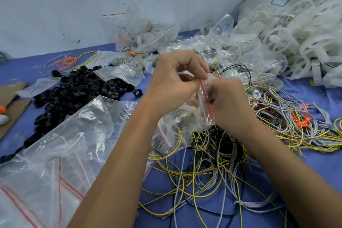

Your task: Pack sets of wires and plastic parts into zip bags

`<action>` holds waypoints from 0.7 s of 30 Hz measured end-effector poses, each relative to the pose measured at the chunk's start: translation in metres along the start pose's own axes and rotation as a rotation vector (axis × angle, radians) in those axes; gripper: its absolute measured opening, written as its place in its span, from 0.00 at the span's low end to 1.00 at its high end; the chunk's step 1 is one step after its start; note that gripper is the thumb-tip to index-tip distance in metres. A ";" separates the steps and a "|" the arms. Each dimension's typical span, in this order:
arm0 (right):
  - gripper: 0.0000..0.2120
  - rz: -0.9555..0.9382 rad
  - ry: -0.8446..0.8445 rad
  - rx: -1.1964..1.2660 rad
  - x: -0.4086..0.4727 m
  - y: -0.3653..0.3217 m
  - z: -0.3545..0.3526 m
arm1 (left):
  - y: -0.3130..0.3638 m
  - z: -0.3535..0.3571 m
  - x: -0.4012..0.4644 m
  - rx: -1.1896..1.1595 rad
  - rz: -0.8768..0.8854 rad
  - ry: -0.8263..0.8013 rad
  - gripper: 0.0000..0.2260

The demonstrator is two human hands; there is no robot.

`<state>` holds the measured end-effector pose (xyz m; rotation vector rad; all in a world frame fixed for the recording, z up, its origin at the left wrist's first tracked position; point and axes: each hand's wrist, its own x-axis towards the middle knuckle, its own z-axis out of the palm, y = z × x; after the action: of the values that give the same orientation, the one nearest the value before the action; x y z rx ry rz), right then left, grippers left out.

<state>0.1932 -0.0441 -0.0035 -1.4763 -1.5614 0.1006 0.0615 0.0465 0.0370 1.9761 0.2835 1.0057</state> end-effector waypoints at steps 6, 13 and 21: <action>0.08 -0.096 -0.392 -0.008 -0.003 0.002 -0.005 | -0.008 0.009 -0.002 -0.010 -0.031 0.078 0.16; 0.10 -0.056 -0.290 0.171 0.001 0.017 -0.017 | -0.020 0.037 -0.006 -0.053 -0.095 0.271 0.13; 0.07 0.263 0.286 -0.051 0.004 0.050 -0.070 | -0.013 0.067 0.008 0.392 0.000 0.115 0.13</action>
<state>0.2768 -0.0642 0.0055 -1.6517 -1.1454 0.0008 0.1190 0.0183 0.0117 2.2676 0.5814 1.1318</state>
